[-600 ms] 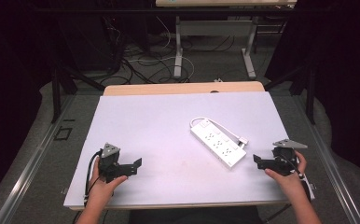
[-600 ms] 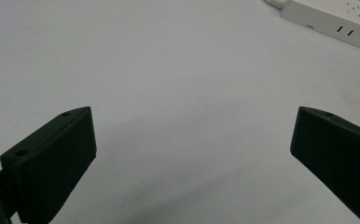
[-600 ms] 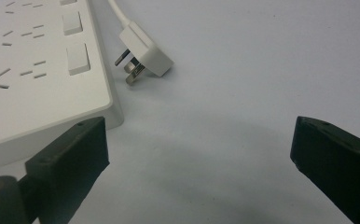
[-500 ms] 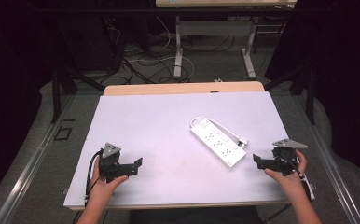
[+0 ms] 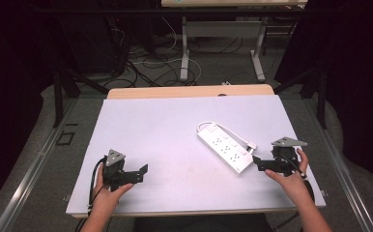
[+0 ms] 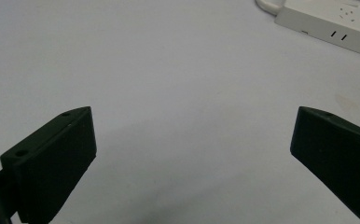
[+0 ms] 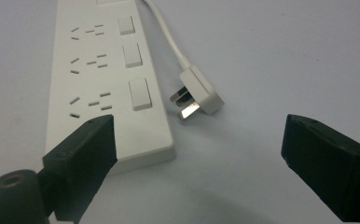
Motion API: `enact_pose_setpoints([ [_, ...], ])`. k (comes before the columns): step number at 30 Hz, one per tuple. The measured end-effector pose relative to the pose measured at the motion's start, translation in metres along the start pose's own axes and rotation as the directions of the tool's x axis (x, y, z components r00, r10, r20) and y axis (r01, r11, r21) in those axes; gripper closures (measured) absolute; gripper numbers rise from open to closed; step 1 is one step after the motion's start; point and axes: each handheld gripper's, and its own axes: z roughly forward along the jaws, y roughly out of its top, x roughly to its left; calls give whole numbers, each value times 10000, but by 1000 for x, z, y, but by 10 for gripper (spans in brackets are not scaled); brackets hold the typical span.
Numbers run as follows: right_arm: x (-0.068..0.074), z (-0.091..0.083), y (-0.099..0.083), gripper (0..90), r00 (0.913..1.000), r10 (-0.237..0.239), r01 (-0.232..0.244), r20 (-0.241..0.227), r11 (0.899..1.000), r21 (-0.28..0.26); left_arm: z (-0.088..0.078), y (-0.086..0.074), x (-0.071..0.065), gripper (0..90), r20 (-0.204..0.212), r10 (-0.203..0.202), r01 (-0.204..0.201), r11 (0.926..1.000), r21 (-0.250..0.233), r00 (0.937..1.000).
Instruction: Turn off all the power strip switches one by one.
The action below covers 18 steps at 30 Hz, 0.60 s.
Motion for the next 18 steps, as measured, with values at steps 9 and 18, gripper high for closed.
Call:
enact_pose_setpoints([
  [9, 12, 6, 23, 108, 9981, -545, 545, -302, 9985, -16, -2, -2, 1, 3, 16, -67, 67, 10000, -50, 10000],
  [18, 23, 17, 46, 139, 9924, -1081, 1094, -596, 9938, 189, -5, -4, 2, 5, -79, -218, 217, 9997, -111, 9997],
])
